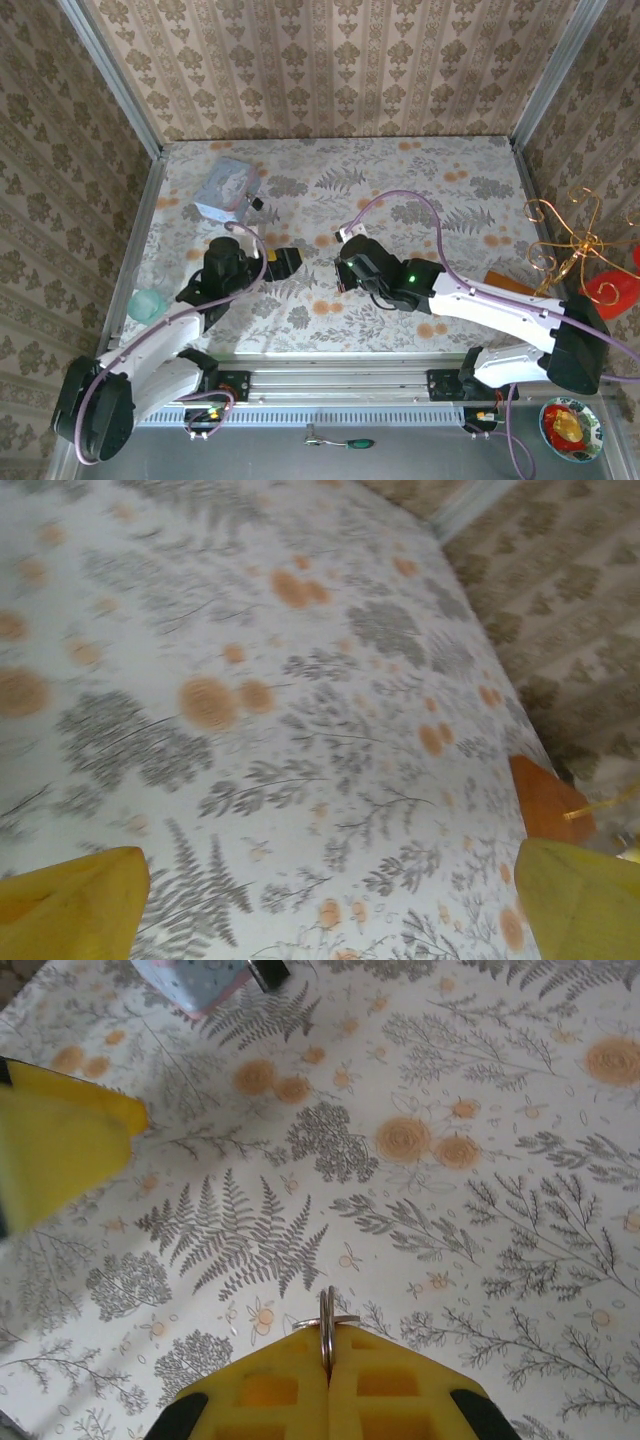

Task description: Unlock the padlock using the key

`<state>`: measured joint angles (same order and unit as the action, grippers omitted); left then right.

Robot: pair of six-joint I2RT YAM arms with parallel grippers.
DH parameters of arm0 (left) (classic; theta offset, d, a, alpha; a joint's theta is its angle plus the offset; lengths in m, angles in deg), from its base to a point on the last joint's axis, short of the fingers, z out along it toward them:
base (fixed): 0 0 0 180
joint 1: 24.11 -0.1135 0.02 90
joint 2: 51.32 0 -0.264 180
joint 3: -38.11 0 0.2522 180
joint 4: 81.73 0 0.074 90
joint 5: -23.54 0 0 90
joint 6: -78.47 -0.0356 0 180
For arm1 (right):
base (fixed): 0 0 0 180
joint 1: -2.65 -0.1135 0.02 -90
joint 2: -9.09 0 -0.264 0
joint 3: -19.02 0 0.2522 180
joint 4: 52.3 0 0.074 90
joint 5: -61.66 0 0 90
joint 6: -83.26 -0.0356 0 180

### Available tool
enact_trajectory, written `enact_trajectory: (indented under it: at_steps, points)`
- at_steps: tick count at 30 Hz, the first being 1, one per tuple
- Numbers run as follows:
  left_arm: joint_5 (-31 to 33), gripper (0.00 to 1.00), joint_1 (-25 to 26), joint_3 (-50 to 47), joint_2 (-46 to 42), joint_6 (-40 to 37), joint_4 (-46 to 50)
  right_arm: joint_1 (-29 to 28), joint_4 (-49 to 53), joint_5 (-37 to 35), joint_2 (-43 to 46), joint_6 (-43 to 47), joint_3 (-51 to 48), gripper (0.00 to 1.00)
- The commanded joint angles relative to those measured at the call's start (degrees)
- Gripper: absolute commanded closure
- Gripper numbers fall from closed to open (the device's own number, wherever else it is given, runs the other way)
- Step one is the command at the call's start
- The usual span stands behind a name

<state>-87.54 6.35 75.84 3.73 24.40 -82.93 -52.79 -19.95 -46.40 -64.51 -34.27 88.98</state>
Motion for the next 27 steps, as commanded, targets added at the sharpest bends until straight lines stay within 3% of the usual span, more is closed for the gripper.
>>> enact_trajectory:
  at_steps: [1, 6, 9, 12, 19, 24, 27]
  points:
    - [2.23, 0.07, 2.59, -2.51, -2.16, -10.02, -8.6, 0.88, -0.75, 2.4, 2.36, 0.83, 4.22, 1.0]
    - [3.44, 0.18, 3.06, -9.36, 3.13, -15.52, -32.56, 2.68, 2.58, 5.18, 3.48, -2.06, 7.45, 1.0]
    - [-1.15, 0.3, 4.5, -11.2, 11.02, -20.56, -48.8, 3.04, 3.87, 6.74, 3.39, -2.95, 9.19, 1.0]
    - [-4.34, 0.37, 5.94, -10.39, 16.73, -24.1, -56.67, 3.22, 4.98, 9.18, 3.03, -3.7, 10.69, 1.0]
    - [-7.0, 0.44, 7.72, -5.8, 20.12, -29.63, -56.37, 3.92, 7.24, 12.7, 2.98, -6.06, 11.31, 1.0]
    - [-12.14, 0.5, 9.79, -2.62, 20.62, -33.2, -51.52, 5.69, 7.61, 21.25, 1.06, -8.71, 12.78, 1.0]
    - [-12.57, 0.53, 11.6, -1.91, 21.1, -34.79, -51.03, 5.69, 8.98, 21.85, 0.17, -9.38, 13.86, 1.0]
